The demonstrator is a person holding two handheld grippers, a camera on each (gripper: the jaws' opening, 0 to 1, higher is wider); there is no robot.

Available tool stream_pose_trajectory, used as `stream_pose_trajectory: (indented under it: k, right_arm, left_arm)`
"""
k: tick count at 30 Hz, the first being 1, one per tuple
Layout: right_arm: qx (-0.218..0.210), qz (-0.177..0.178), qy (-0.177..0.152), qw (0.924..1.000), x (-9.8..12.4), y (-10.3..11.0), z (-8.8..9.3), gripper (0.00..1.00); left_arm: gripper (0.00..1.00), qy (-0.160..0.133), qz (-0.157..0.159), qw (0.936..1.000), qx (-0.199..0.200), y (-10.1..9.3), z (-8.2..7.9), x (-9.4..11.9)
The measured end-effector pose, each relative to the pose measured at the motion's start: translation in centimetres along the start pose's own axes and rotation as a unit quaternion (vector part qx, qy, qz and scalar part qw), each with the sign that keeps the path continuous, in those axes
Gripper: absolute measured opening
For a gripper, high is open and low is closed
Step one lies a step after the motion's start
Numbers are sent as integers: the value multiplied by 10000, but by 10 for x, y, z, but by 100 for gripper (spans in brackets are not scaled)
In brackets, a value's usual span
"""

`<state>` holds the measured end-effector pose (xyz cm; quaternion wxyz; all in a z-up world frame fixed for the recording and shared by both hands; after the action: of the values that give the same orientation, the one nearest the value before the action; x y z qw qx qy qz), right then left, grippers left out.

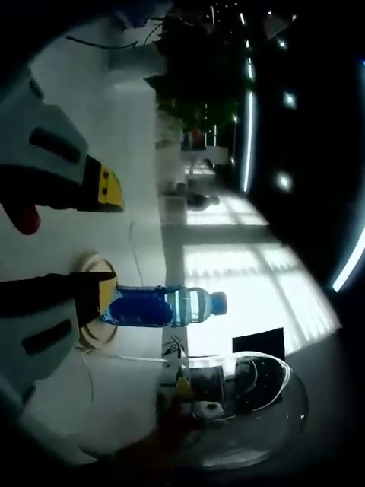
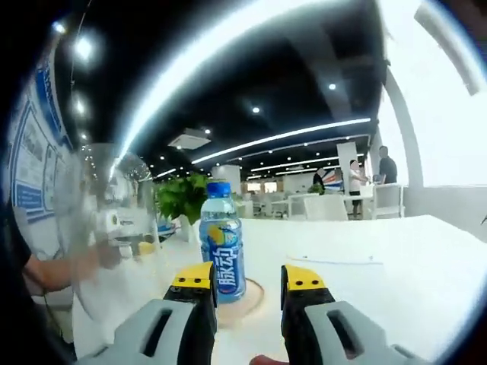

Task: Open the cover put in the Mizone put the cover back on

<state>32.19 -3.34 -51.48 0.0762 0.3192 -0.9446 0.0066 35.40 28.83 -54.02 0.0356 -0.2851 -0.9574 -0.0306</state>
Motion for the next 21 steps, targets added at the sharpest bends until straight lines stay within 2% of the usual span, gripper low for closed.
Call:
stream_pose_trajectory:
  k: [5,11,16,21]
  right_arm:
    - [9,43,-34,10000,0,-3,10,26]
    - [11,54,-42,10000,-3,-9,24,26]
    - [-79,123,-47,9999,-5,-14,33,26]
    - [-281,193,-95,9994,-5,-20,41,26]
  left_arm:
    - [24,73,-25,9997,-225,-2,2,0]
    - [24,52,-34,9999,-146,0,1,0]
    - [24,-17,-122,9999,119,7,0,0]
    - [24,11,-138,9999,71,6,2,0]
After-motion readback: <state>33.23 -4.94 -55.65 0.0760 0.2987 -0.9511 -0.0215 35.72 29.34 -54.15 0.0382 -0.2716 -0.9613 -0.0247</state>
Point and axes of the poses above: the point that each gripper's makers call its tool centre point, and the gripper's own axes: x roughly backward along the fingers, y roughly to its left, z roughly out of its underside, the point moved 3 cm from there along x, roughly backward along the fingers, and after that the axes turned 10 degrees about y, right-handed, at the moved point
